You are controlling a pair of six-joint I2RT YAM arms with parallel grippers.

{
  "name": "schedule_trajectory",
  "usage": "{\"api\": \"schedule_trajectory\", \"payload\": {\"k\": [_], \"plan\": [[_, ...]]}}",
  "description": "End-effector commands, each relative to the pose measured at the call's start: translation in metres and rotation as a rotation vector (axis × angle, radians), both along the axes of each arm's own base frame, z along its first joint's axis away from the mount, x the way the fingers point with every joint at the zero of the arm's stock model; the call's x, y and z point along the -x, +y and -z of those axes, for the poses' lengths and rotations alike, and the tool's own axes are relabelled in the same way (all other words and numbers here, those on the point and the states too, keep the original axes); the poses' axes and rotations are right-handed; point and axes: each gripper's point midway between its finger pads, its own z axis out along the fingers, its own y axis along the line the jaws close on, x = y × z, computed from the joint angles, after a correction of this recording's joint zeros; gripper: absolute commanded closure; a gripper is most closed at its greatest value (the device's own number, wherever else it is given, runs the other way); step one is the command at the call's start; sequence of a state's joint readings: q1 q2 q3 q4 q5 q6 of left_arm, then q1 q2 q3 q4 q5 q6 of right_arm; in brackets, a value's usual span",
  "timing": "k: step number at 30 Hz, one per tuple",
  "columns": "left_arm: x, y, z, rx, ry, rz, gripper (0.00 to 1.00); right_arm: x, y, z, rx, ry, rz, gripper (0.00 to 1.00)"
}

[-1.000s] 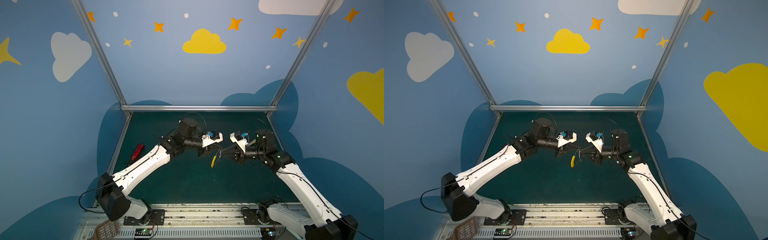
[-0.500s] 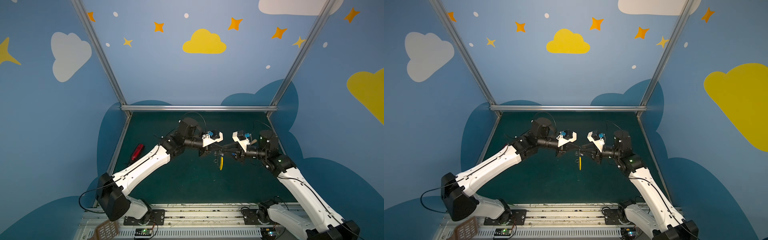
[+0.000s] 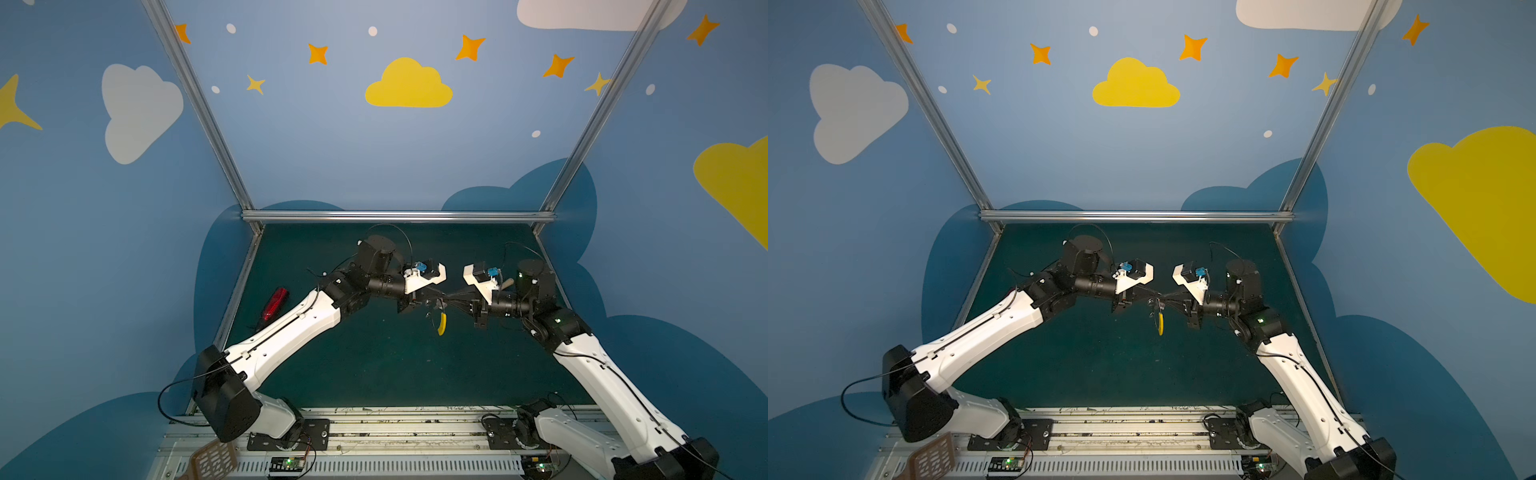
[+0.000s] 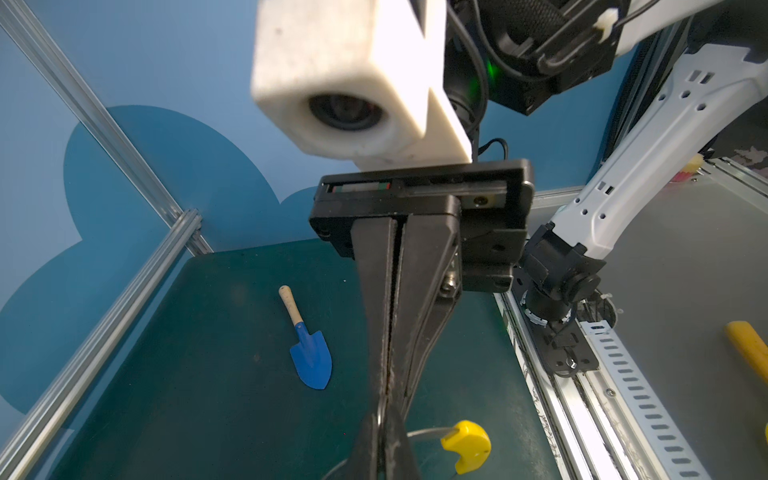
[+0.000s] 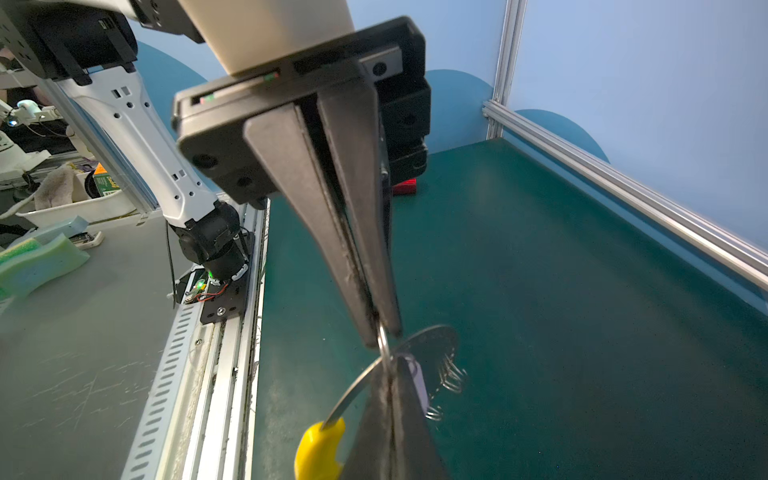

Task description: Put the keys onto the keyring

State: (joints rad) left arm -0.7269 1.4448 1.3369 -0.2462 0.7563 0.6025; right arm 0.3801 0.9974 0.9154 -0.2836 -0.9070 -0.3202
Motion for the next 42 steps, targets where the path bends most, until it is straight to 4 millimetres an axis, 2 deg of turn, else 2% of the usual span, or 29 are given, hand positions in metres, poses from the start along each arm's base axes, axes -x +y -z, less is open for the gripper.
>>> {"api": "schedule_trajectory", "payload": {"k": [1, 3, 8, 10, 21, 33, 42], "plan": [[-0.008, 0.003, -0.001, -0.047, -0.024, -0.031, 0.67, 0.006, -0.004, -0.002, 0.06, 0.016, -0.011, 1.0], [-0.01, 0.005, 0.003, -0.088, -0.046, -0.038, 0.61, 0.006, -0.006, 0.002, 0.107, 0.05, -0.01, 1.0], [-0.013, 0.006, 0.012, -0.193, -0.109, -0.043, 0.62, 0.005, -0.011, 0.009, 0.2, 0.119, 0.0, 1.0], [-0.012, 0.003, 0.017, -0.227, -0.127, -0.03, 0.65, 0.005, -0.011, 0.01, 0.22, 0.139, -0.002, 1.0], [-0.011, -0.008, 0.029, -0.303, -0.155, -0.014, 0.69, 0.0, -0.013, 0.014, 0.312, 0.191, 0.014, 1.0], [-0.011, -0.017, 0.028, -0.309, -0.152, -0.005, 0.71, -0.002, -0.01, 0.017, 0.354, 0.196, 0.016, 1.0], [-0.008, -0.017, 0.034, -0.326, -0.139, 0.012, 0.79, -0.003, -0.008, 0.014, 0.354, 0.183, 0.026, 1.0]]}}
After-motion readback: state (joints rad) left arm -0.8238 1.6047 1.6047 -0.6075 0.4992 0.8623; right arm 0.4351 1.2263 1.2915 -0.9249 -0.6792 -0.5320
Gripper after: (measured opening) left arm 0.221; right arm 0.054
